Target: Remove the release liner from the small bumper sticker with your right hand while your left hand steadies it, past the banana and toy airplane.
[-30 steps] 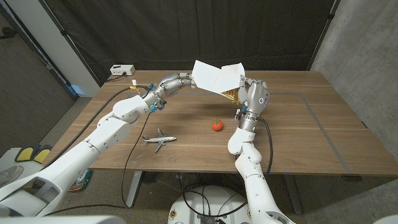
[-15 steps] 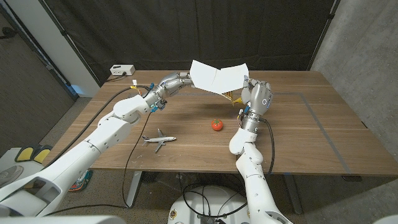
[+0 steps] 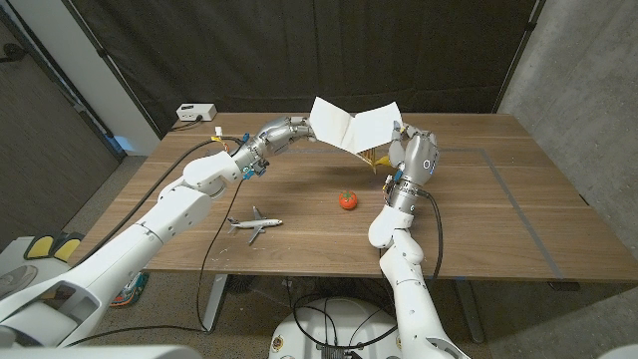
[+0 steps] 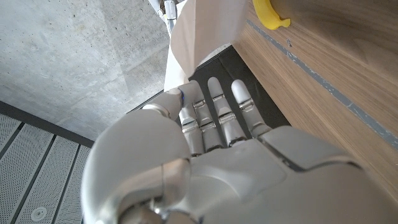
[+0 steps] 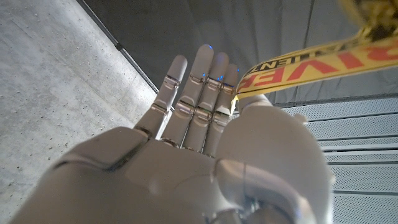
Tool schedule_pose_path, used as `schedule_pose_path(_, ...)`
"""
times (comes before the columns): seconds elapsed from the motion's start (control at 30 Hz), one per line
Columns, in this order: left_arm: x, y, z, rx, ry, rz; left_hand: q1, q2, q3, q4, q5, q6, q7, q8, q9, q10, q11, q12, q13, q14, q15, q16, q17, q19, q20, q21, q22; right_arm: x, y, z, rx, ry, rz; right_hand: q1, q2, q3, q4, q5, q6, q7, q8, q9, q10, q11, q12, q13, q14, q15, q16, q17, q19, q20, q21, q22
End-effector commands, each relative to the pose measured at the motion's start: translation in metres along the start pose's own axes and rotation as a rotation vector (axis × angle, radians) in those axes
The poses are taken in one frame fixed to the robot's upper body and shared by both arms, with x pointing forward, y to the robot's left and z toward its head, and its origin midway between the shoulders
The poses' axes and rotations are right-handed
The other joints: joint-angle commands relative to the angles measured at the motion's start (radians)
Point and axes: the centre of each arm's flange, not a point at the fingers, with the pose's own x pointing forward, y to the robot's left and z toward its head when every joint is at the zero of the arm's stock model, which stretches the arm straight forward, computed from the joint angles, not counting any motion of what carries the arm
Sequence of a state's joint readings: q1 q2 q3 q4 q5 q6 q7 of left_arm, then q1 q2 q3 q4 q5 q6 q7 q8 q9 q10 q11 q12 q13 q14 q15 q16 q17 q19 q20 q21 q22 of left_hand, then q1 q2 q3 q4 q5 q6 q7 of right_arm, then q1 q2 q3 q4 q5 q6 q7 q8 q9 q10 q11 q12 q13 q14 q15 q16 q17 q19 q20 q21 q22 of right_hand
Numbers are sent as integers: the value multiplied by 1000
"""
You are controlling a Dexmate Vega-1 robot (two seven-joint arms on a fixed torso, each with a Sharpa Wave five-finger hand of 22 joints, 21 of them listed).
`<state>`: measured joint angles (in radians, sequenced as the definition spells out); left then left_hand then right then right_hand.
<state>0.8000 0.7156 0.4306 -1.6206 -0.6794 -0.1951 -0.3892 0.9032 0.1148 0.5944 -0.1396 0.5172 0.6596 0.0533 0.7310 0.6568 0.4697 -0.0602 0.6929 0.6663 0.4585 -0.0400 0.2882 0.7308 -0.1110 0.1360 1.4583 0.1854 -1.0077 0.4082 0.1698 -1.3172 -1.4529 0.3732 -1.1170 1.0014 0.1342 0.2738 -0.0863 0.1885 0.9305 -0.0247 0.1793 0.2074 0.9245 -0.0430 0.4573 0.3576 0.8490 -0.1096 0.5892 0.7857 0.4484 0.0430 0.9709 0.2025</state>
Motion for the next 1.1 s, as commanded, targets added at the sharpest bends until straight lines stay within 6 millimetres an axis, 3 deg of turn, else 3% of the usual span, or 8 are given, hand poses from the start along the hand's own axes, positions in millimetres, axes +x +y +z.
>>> schedule_pose_path(0.03, -3, -2, 3, 4, -28, -3, -71, -29, -63, 37, -84, -105, -12, -108, -81, -55, 16, -68, -51, -49, 18, -5, -6, -67, 38, -55, -8, 0, -1, -1, 30, -12, 2, -51, -17, -3, 12, -3, -114, -6, -8, 3, -77, 5, -43, -6, -48, -32, -50, -28, -33, 8, 6, -5)
schedule_pose_path(0.07, -3, -3, 3, 12, -28, 1, -101, -42, -71, 37, -124, -151, -5, -167, -126, -80, 15, -100, -75, -72, 23, -19, -25, -102, 51, -87, -9, 0, -1, -1, 35, -13, 3, -60, -22, -4, 13, -2, -133, -3, -6, 3, -92, 8, -52, -8, -68, -27, -69, -42, -42, 10, 6, -6)
schedule_pose_path(0.2, -7, -4, 4, 33, -31, 10, -194, -83, -106, 49, -242, -290, -55, -306, -226, -161, 16, -193, -133, -154, 41, -61, -88, -209, 74, -179, -10, 0, -1, -1, 63, -27, 8, -146, -52, -35, 43, -1, -210, 6, -2, 1, -167, 27, -96, -23, -113, -9, -116, -74, -66, 22, 2, -14)
schedule_pose_path(0.33, -10, -5, 6, 42, -41, 9, -258, -124, -142, 54, -324, -367, -50, -383, -290, -199, 33, -253, -170, -200, 54, -77, -139, -218, 75, -226, -10, 0, -1, -1, 122, -32, 8, -242, -57, -67, 89, -2, -256, 16, 2, 1, -201, 43, -116, -28, -146, 10, -140, -85, -87, 34, -7, -17)
schedule_pose_path(0.37, -12, -5, 7, 44, -45, 9, -261, -124, -143, 55, -326, -371, -49, -387, -293, -202, 35, -257, -171, -204, 57, -78, -141, -219, 75, -228, -10, 0, -2, -1, 141, -33, 9, -251, -56, -70, 93, -2, -259, 18, 3, 1, -201, 46, -116, -27, -146, 12, -141, -86, -91, 35, -9, -17)
schedule_pose_path(0.43, -14, -5, 8, 47, -51, 10, -272, -130, -149, 57, -332, -371, -49, -392, -300, -201, 34, -262, -175, -206, 56, -78, -147, -218, 75, -234, -9, 0, -2, 0, 179, -40, 11, -312, -44, -86, 127, -6, -274, 26, 6, 2, -211, 67, -121, -25, -149, 23, -147, -91, -99, 41, -13, -17)
schedule_pose_path(0.6, -19, -6, 10, 56, -58, 8, -278, -131, -151, 57, -335, -369, -49, -397, -309, -198, 33, -266, -180, -207, 56, -77, -154, -217, 75, -240, -9, -2, -2, 3, 223, -45, 15, -373, -39, -106, 158, -8, -279, 39, 10, 2, -212, 82, -121, -21, -150, 40, -149, -93, -103, 45, -17, -17)
schedule_pose_path(1.1, -40, 3, 14, 72, -93, 13, -279, -113, -145, 54, -339, -365, -46, -415, -336, -192, 36, -284, -194, -213, 59, -75, -177, -210, 75, -259, -8, -11, -5, 31, 199, -111, 28, -421, -31, -117, 181, -8, -281, 43, 14, 1, -217, 87, -124, -17, -157, 47, -153, -93, -108, 50, -21, -17)
